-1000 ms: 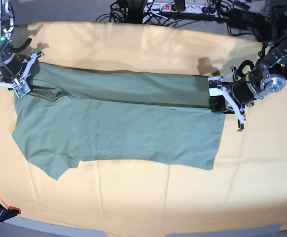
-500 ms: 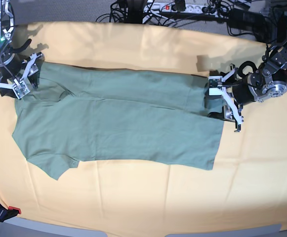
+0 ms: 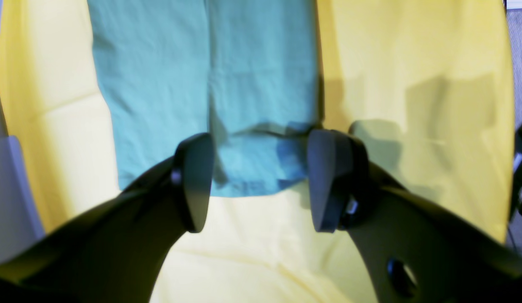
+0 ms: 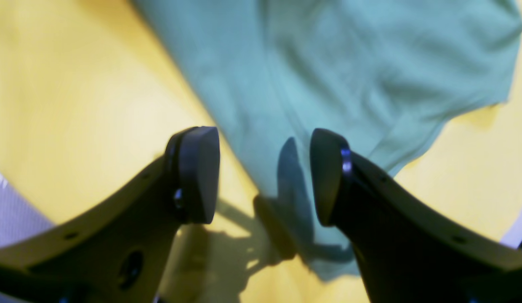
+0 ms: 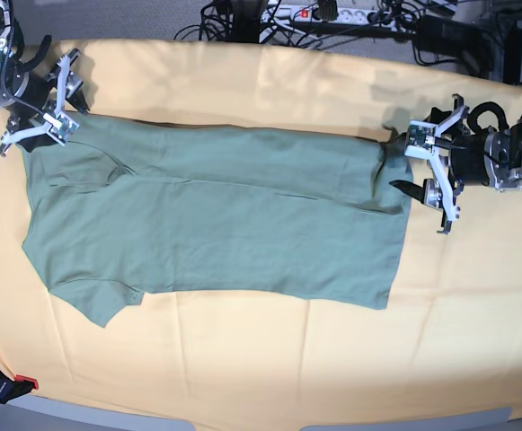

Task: Fold the T-shirt properly
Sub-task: 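Lay the folded edge down and open both grippers, then regrasp the folded edge with both grippers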

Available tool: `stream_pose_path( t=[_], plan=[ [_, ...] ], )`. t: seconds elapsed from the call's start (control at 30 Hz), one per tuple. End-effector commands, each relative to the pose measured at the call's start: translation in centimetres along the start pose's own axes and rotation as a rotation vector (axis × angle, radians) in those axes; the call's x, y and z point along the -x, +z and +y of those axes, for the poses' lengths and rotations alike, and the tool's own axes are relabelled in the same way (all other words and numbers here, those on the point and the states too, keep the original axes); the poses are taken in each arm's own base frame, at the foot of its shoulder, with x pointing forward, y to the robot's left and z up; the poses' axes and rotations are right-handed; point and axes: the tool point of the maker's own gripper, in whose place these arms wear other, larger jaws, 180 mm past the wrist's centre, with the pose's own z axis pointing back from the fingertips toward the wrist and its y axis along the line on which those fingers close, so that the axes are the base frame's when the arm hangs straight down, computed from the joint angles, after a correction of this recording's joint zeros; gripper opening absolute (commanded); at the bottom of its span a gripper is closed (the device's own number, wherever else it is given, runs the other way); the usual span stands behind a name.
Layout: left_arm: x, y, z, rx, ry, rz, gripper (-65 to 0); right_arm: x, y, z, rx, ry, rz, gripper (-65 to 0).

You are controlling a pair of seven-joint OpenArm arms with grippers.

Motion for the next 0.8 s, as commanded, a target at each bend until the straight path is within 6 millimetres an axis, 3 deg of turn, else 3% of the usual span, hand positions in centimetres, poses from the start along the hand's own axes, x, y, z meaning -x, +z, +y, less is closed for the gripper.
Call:
stream_pose_path(
  t=[0.0,0.2,0.5,0.57,0.67,0.7,0.77],
  plan=[
    [0.1,0.5,0.3,-0.011,-0.001,0.004,-29.5,0.3,0.4,-0.6,0.024,0.021,0.014,-29.3],
    [0.9,-0.3,-1.6,0.032,-0.016,0.036,-29.5,3.6,-0.2,-1.8,0.086,0.023,0.106,-29.3],
    [0.8,-0.4,-1.8,0.038,-0.011,0.032,-29.4,6.5,-1.3,-2.5,0.111,0.025,0.149,-29.4],
    [0.8,-0.4,-1.8,0.038,-0.011,0.031,-29.4,6.7,-1.4,-2.5,0.107,0.019,0.15,-36.2],
    [0.6,-0.5,-1.7,0.036,-0.01,0.023,-29.5,6.7,-1.4,-2.4,0.107,0.019,0.15,-55.5],
    [0.5,-0.6,-1.7,0.035,-0.01,0.021,-29.5,6.7,-1.4,-2.5,0.108,0.019,0.15,-59.0],
    [0.4,-0.7,-1.7,0.034,-0.01,0.016,-29.4,6.7,-1.4,-2.5,0.108,0.019,0.15,-59.4]
  ],
)
